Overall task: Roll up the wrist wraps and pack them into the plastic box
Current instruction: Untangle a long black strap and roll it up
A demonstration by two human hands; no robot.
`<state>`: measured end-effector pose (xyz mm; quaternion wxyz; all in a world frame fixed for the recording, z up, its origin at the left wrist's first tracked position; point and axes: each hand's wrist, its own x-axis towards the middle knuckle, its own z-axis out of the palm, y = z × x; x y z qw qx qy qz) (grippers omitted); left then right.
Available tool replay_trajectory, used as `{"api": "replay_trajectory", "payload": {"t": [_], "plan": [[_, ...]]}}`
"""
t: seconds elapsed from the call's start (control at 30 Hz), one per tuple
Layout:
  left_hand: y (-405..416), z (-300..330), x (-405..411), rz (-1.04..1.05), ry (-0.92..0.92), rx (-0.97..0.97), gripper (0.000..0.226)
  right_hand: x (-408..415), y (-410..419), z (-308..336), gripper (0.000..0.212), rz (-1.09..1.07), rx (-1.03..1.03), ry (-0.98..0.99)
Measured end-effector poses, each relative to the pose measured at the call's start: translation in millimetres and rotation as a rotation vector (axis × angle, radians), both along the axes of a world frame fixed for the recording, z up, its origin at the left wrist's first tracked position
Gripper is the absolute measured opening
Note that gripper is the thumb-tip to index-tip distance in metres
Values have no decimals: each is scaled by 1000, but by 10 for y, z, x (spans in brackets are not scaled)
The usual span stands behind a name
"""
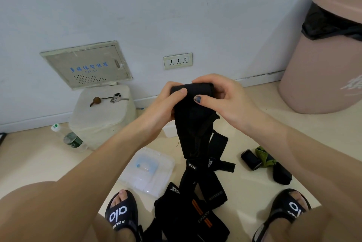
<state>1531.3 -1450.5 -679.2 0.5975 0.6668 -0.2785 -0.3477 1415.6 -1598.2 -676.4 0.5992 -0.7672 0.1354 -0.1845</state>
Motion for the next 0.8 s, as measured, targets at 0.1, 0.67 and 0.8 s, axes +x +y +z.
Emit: {"api": "replay_trajectory", "payload": {"t": [0.1,0.67,0.8], "plan": [[18,-6,12,-19,11,-25,12,-8,-22,-14,34,18,21,16],[-100,-146,-198,-28,-26,38,21,239,263,67,37,-273,543,207],[-77,-64,-59,14,-43,11,28,249,2,103,45,-380,427,174]]}}
